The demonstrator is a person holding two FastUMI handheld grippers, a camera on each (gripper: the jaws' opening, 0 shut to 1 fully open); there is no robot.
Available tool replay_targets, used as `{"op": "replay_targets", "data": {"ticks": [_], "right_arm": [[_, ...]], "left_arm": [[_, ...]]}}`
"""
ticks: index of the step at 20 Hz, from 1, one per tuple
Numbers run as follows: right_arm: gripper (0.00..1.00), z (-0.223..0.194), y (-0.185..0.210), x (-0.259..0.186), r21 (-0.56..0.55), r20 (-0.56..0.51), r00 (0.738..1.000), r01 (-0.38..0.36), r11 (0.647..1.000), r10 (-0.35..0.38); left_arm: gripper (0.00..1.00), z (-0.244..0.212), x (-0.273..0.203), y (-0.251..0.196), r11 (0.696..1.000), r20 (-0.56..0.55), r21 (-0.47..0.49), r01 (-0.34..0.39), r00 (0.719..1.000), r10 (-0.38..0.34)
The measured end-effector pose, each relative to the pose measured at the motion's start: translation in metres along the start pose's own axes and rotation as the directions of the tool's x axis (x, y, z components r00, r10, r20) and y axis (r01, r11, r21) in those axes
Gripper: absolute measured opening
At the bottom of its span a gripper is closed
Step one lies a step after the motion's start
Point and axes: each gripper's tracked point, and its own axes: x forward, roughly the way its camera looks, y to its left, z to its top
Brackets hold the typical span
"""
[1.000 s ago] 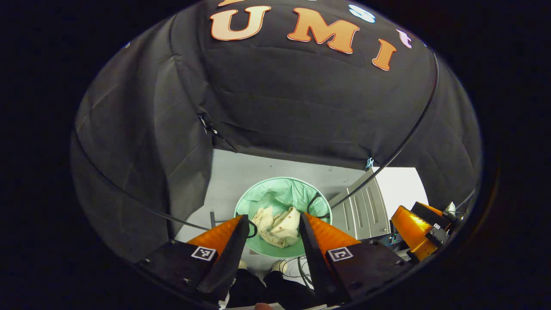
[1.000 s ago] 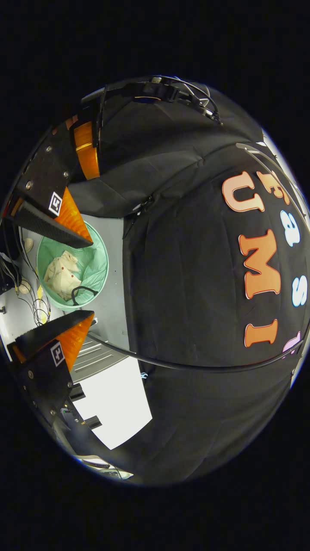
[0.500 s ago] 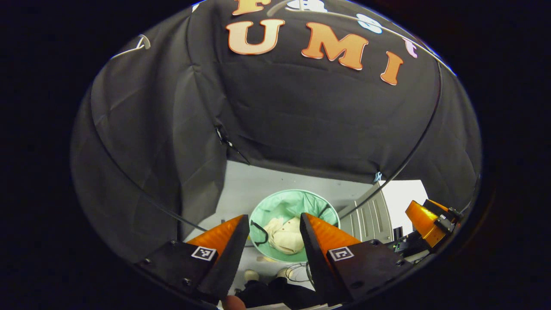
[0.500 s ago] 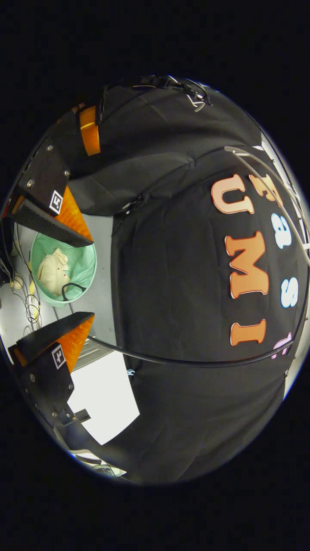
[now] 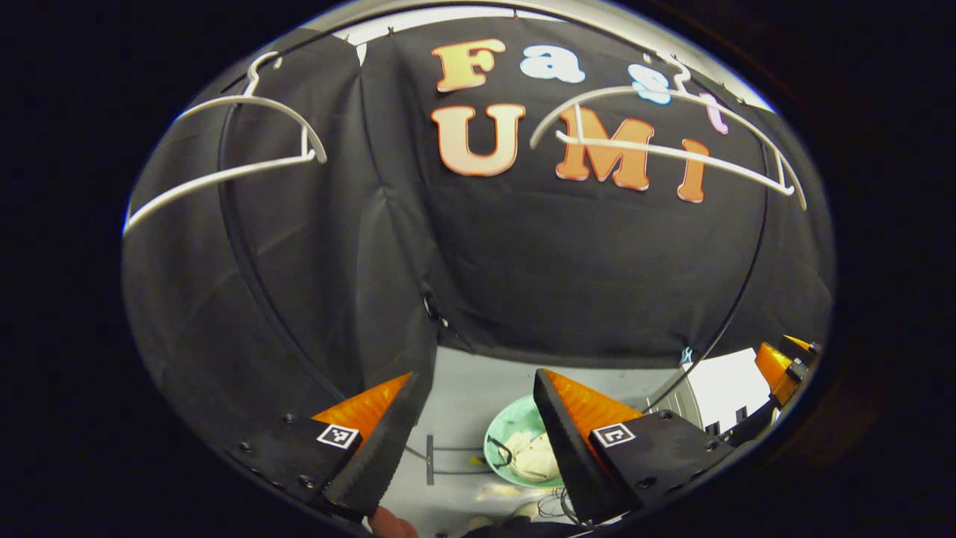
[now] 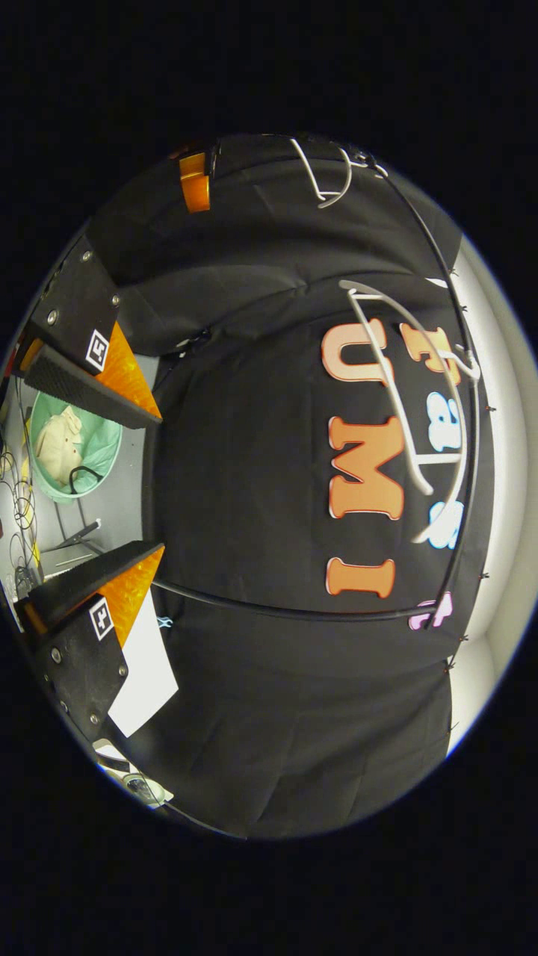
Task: Grasp the clothes on the hanger with both hands and then place them into the laundry hamper below.
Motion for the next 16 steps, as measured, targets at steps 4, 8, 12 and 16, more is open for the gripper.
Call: {"op": "replay_targets", "data": {"ticks": [4, 8, 12, 16], "right_arm": [[0.94, 0.053, -0.009, -0.030, 0.026, 0.102, 0.994, 0.037, 0.999, -0.040], [0.94, 0.095, -0.015, -0.065, 0.037, 0.190, 0.979, 0.074, 0.997, -0.080], [0.94, 0.120, -0.014, -0.095, 0.042, 0.255, 0.961, 0.099, 0.994, -0.107], [0.94, 0.136, -0.016, -0.118, 0.049, 0.281, 0.952, 0.112, 0.993, -0.121]], "left_arm": [[0.98, 0.065, -0.037, 0.030, 1.000, 0.152, 0.007, 0.000, 0.988, -0.001], [0.96, 0.122, -0.082, 0.056, 0.999, 0.330, 0.037, -0.010, 0.944, -0.003], [0.94, 0.143, -0.122, 0.075, 0.999, 0.414, 0.007, 0.037, 0.910, -0.036], [0.94, 0.152, -0.147, 0.100, 1.000, 0.456, 0.004, 0.017, 0.890, -0.017]]}}
